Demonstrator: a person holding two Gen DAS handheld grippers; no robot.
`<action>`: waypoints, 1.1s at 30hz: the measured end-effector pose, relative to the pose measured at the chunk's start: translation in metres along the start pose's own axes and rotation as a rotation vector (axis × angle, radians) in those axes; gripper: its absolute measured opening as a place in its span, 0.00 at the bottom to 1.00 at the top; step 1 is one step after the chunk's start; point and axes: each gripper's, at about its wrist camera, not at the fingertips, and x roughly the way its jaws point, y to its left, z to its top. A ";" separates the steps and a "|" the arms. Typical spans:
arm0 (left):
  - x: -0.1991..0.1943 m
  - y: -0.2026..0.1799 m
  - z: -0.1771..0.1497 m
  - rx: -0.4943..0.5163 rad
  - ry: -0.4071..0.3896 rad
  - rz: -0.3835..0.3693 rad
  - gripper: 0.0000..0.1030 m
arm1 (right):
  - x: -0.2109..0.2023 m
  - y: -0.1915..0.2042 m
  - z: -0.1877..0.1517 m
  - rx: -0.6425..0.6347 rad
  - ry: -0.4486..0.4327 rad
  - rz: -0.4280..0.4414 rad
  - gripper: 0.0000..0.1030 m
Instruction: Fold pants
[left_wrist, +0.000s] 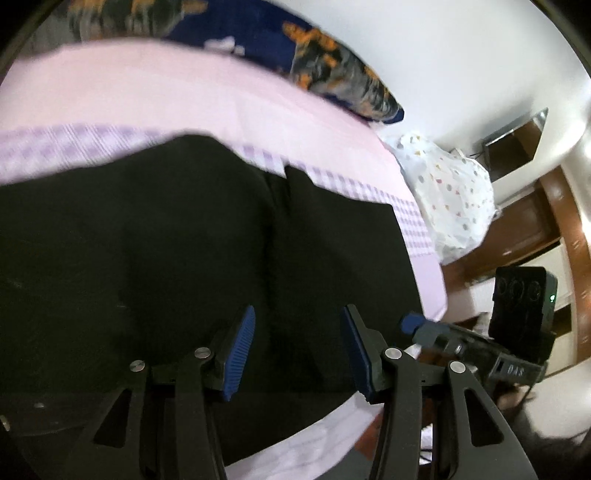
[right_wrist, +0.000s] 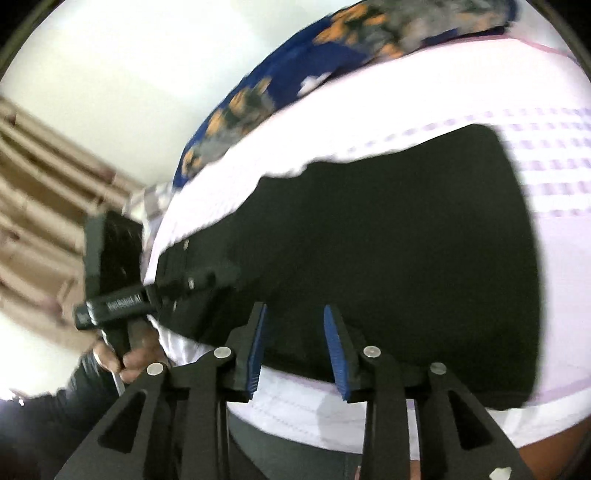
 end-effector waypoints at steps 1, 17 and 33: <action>0.007 0.002 0.002 -0.018 0.016 -0.005 0.48 | -0.007 -0.009 0.002 0.032 -0.025 -0.007 0.30; 0.048 -0.004 -0.010 -0.073 0.126 -0.097 0.28 | -0.016 -0.052 0.010 0.188 -0.104 -0.026 0.30; 0.040 -0.013 -0.026 -0.051 0.167 0.042 0.03 | -0.002 -0.062 0.006 0.220 -0.082 -0.059 0.30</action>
